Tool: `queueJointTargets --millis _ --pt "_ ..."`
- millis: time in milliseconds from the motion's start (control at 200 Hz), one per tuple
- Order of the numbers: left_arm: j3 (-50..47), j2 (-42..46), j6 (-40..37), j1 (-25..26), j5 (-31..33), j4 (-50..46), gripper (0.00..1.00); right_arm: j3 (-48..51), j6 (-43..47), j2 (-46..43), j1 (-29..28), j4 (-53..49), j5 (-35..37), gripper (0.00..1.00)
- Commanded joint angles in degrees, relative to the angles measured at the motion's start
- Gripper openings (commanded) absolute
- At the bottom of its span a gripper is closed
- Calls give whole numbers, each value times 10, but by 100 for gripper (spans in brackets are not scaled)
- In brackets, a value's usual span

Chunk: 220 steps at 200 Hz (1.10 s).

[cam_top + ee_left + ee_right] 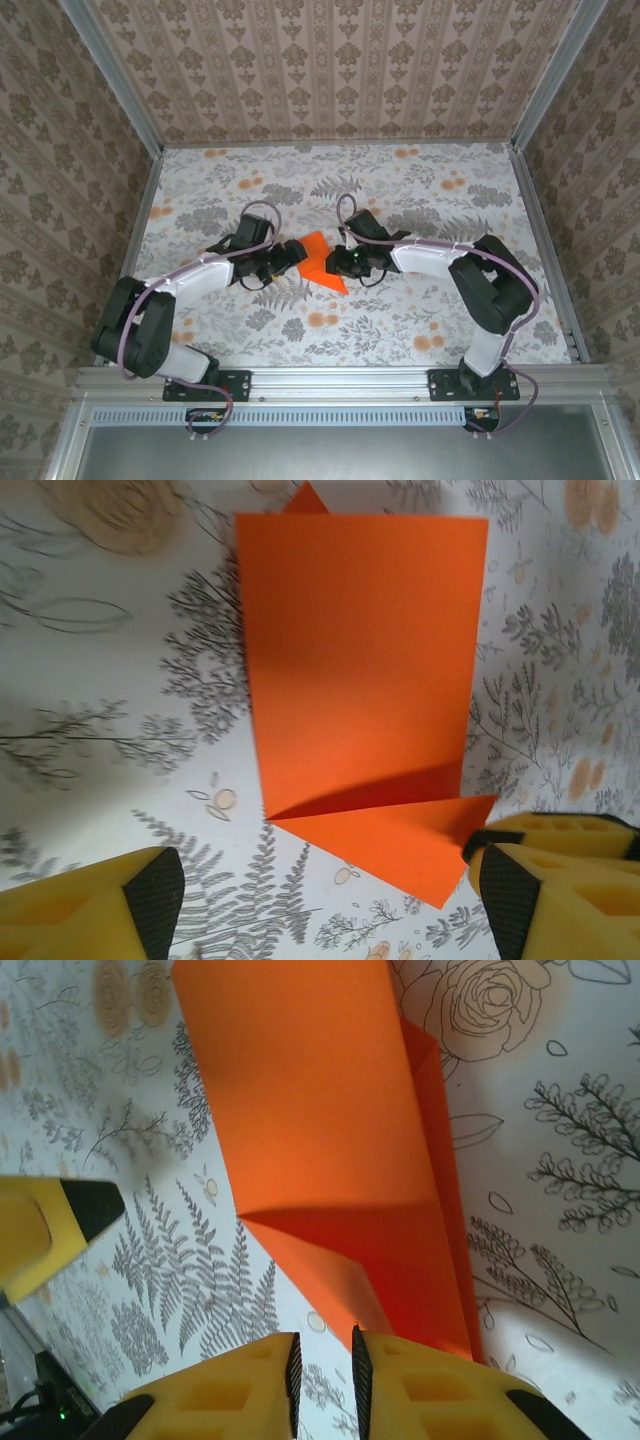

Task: Fold a paper plane with a square sheet of paper (pick it up from the middle)
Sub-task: Move the paper to the center of the table, then fold the wing for the fifth time at the center of the table.

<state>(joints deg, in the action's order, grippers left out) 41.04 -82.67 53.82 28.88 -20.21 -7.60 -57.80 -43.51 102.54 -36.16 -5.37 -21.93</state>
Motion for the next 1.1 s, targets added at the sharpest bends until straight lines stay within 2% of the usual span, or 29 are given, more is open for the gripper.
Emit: queueJointTargets --millis 0,400,635,845,1095 --pt "0 -23 31 10 -17 31 78 -34 -30 26 -1 -6 19 25" --pt "13 -90 54 30 -54 81 58 -3 -43 57 24 27 -17 24" --pt "17 -102 59 31 -62 90 54 33 -70 63 46 78 -57 24" --pt "24 -120 65 31 -73 104 43 58 -105 69 64 137 -99 24" --pt "32 -132 68 31 -78 113 39 69 -120 75 72 164 -119 24"
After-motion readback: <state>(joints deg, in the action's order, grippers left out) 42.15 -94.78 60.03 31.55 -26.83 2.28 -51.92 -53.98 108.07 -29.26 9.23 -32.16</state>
